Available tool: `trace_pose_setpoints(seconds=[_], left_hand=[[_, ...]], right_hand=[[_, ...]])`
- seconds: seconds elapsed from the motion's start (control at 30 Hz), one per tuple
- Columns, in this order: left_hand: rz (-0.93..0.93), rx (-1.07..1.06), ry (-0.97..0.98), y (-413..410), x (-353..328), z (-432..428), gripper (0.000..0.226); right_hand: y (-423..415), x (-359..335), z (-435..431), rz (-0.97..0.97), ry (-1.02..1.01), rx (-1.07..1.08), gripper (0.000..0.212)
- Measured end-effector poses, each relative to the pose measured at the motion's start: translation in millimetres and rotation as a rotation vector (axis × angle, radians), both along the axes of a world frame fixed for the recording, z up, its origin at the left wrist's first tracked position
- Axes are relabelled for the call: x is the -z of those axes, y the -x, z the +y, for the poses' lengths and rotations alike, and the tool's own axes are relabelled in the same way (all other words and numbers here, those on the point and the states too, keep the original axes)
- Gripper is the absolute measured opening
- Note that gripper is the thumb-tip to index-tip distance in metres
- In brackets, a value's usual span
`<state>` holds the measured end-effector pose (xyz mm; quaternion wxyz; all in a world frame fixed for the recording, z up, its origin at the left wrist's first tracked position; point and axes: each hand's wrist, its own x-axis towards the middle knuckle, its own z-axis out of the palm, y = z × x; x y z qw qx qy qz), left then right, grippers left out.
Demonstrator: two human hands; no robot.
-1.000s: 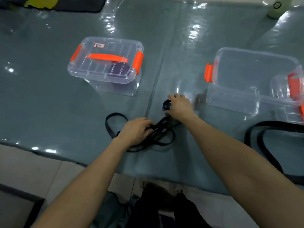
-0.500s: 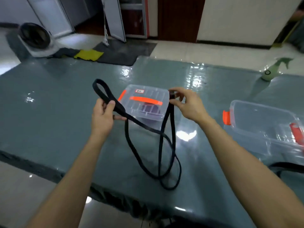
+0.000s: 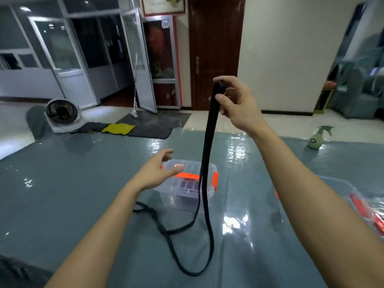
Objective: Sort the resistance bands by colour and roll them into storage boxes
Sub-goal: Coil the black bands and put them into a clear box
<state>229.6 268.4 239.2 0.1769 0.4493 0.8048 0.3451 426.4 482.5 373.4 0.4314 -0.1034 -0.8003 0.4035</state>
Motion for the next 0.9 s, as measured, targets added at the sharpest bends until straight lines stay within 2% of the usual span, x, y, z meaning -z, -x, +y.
trace_pose_setpoints(seconds=[0.07, 0.13, 0.17, 0.27, 0.37, 0.47, 0.57, 0.67, 0.73, 0.8, 0.9], left_hand=[[-0.098, 0.118, -0.176, -24, -27, 34, 0.095], [-0.186, 0.25, -0.264, -49, -55, 71, 0.093], [-0.244, 0.329, -0.283, -62, -70, 88, 0.083], [-0.395, 0.549, -0.317, -97, -108, 136, 0.033], [-0.456, 0.524, -0.426, -123, -149, 177, 0.026], [-0.175, 0.402, -0.569, -137, -200, 205, 0.025], [0.271, 0.432, -0.492, -150, -234, 219, 0.042], [0.566, 0.459, -0.553, -167, -252, 233, 0.035], [0.712, 0.457, -0.58, -178, -258, 240, 0.028], [0.747, 0.457, -0.586, -187, -257, 247, 0.022], [0.486, 0.509, -0.588, -203, -243, 252, 0.017]], right_hand=[[-16, -20, 2, 0.052, 0.003, -0.015, 0.036], [-35, -41, 6, 0.089, -0.004, -0.008, 0.036], [-45, -52, 8, 0.105, -0.001, 0.0, 0.037], [-82, -84, 19, 0.164, 0.006, 0.043, 0.039], [-122, -113, 34, 0.223, 0.043, 0.103, 0.038], [-164, -137, 48, 0.336, 0.213, 0.094, 0.035], [-204, -149, 64, 0.402, 0.385, 0.029, 0.028], [-242, -145, 91, 0.318, 0.433, 0.113, 0.036], [-264, -139, 107, 0.214, 0.427, 0.153, 0.03], [-282, -132, 122, 0.124, 0.463, 0.132, 0.028], [-303, -114, 139, -0.122, 0.507, 0.043, 0.036]])
